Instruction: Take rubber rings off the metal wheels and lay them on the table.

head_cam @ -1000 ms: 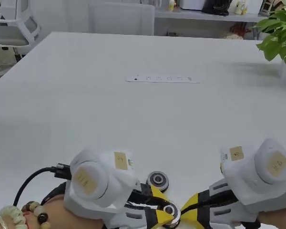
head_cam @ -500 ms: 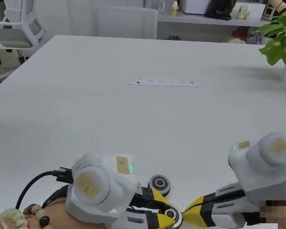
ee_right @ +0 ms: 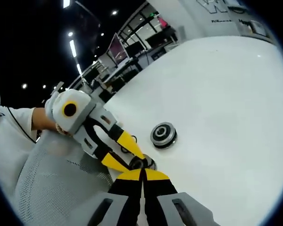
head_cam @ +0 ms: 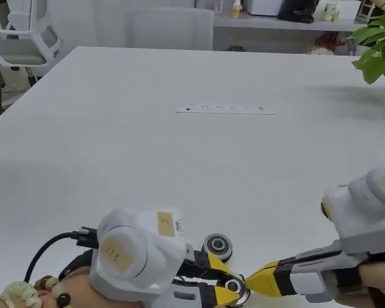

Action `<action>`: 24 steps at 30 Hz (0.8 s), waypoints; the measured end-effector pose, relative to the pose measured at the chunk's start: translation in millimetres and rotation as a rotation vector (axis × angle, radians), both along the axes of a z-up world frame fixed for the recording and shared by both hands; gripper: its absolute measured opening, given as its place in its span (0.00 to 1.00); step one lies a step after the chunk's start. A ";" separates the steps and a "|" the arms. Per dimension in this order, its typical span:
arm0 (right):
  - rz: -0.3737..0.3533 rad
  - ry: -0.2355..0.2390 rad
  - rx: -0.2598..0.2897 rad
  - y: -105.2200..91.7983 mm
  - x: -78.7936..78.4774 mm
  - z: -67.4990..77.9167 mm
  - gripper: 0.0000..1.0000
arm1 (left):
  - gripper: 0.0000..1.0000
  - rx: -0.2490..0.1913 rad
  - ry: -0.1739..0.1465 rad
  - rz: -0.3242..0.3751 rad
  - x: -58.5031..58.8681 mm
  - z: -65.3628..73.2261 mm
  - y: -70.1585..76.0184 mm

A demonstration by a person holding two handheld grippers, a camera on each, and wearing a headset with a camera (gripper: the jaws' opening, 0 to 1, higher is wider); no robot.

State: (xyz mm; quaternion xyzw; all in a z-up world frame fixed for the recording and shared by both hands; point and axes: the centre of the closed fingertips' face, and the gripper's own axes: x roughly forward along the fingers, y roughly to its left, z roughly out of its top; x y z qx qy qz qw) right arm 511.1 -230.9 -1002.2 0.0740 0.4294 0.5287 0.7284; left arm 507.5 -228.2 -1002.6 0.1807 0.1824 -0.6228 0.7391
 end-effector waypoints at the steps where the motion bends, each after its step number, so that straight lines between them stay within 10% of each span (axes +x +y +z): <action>1: -0.001 0.003 0.003 0.0 -0.5 0.5 0.00 | 0.14 0.000 0.002 0.001 0.0 -0.1 0.0; 7: 0.025 -0.003 0.018 6.9 -3.8 6.1 0.00 | 0.14 0.000 0.003 0.000 0.3 -0.3 -0.2; 10: 0.050 0.019 0.134 21.3 -8.1 26.5 0.00 | 0.14 0.002 0.001 0.002 0.3 -0.3 -1.0; 12: 0.080 -0.079 0.011 15.0 -5.1 13.3 0.00 | 0.14 0.005 0.001 0.001 0.3 -0.3 -1.1; 24: 0.060 -0.064 -0.054 1.7 -2.7 -2.5 0.00 | 0.14 0.032 0.020 -0.014 0.6 2.2 0.0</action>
